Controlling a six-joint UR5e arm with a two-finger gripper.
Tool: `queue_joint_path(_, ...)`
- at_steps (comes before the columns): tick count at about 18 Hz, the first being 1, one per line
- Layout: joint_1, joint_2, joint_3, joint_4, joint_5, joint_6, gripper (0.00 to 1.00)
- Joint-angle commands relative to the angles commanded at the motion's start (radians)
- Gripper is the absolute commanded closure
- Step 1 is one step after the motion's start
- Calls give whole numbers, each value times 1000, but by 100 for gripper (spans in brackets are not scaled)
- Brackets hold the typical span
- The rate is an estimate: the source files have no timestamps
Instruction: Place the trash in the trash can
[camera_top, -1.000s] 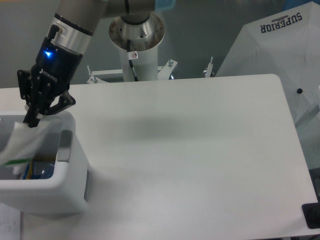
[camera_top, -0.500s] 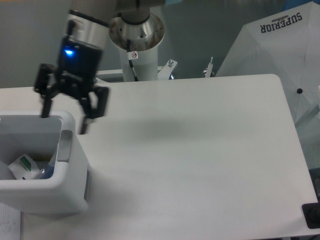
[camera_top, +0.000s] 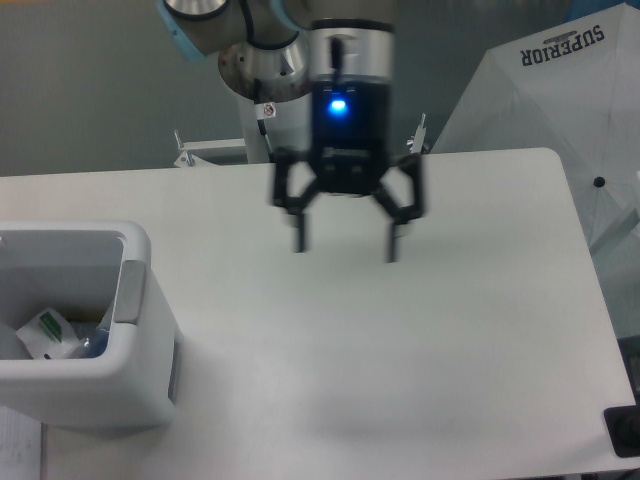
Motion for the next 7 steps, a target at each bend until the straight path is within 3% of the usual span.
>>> queue_joint_path(3,43,2,0,-34,19,121,0)
queue_joint_path(7,95,0,1,-34,17,139,0)
